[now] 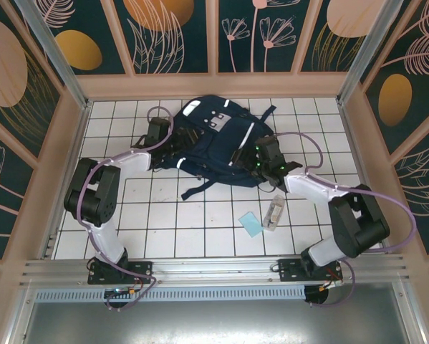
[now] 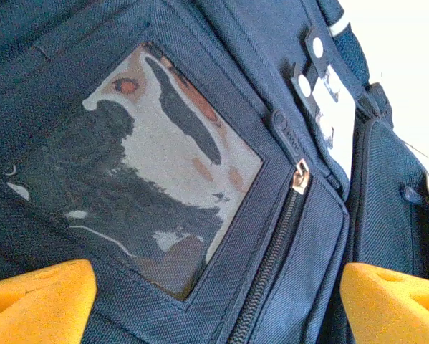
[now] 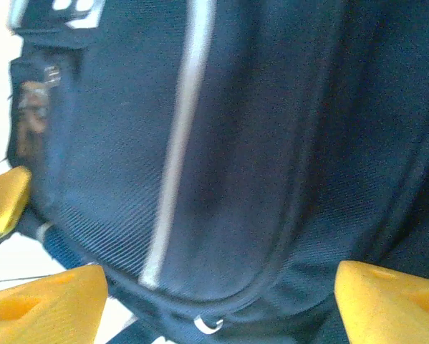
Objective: Pack the student bag
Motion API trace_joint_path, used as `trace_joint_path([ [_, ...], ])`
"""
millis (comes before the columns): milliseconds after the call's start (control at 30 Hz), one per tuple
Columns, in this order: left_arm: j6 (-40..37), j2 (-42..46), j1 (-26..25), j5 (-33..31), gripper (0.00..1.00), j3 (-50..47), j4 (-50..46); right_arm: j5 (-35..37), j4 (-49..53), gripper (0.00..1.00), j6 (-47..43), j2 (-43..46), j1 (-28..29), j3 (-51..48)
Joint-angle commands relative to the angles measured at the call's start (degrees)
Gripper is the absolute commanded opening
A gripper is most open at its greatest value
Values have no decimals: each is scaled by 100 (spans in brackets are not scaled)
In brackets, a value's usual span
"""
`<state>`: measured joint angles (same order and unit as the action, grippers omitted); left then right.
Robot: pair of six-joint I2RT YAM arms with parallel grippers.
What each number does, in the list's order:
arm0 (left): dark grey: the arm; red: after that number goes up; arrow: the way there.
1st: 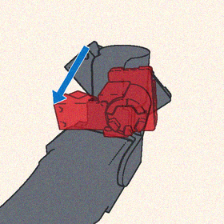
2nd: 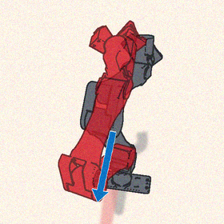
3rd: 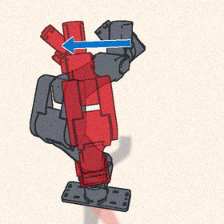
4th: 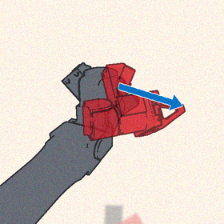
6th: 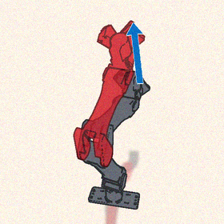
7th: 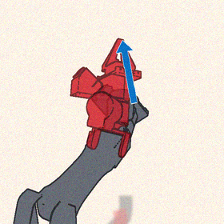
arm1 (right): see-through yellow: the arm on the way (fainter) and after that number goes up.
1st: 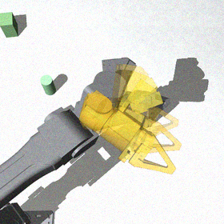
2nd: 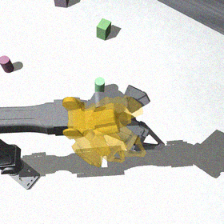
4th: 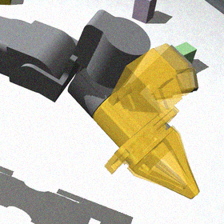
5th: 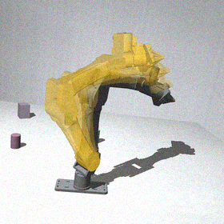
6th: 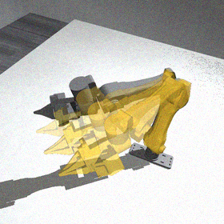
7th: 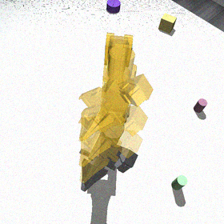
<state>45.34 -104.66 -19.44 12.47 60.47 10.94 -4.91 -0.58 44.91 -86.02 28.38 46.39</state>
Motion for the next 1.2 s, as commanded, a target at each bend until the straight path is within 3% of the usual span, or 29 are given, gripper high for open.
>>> trace_joint_path([
  [0,567,-63,0,565,84,-741,136,361,-356,84,-155,-408,-383,-223],
  [133,1291,122,-71,1146,79,-1585,1005,551,-663,84,-770,-927,-733,283],
  [300,1587,548,-603,1233,81,-1801,1171,552,-330,82,-1476,-1363,-991,1252],
  [433,1446,877,-780,1100,85,-1483,960,657,173,79,-1788,-1026,-697,1497],
  [533,684,999,-789,486,87,-907,-22,758,592,78,-1765,-620,-305,1439],
  [633,569,1050,-794,472,87,-640,-348,710,773,77,-1465,-258,6,1239],
  [767,1699,1132,-914,891,85,-1169,807,667,820,77,-1125,12,215,980],
  [967,3610,951,-1148,706,82,-1871,2584,644,811,77,-1019,118,247,937],
  [1067,4243,838,-1274,457,81,-1977,3006,605,697,76,-977,176,264,884],
  [1167,4440,751,-1331,105,82,-1938,2809,612,638,77,-949,204,264,827],
])
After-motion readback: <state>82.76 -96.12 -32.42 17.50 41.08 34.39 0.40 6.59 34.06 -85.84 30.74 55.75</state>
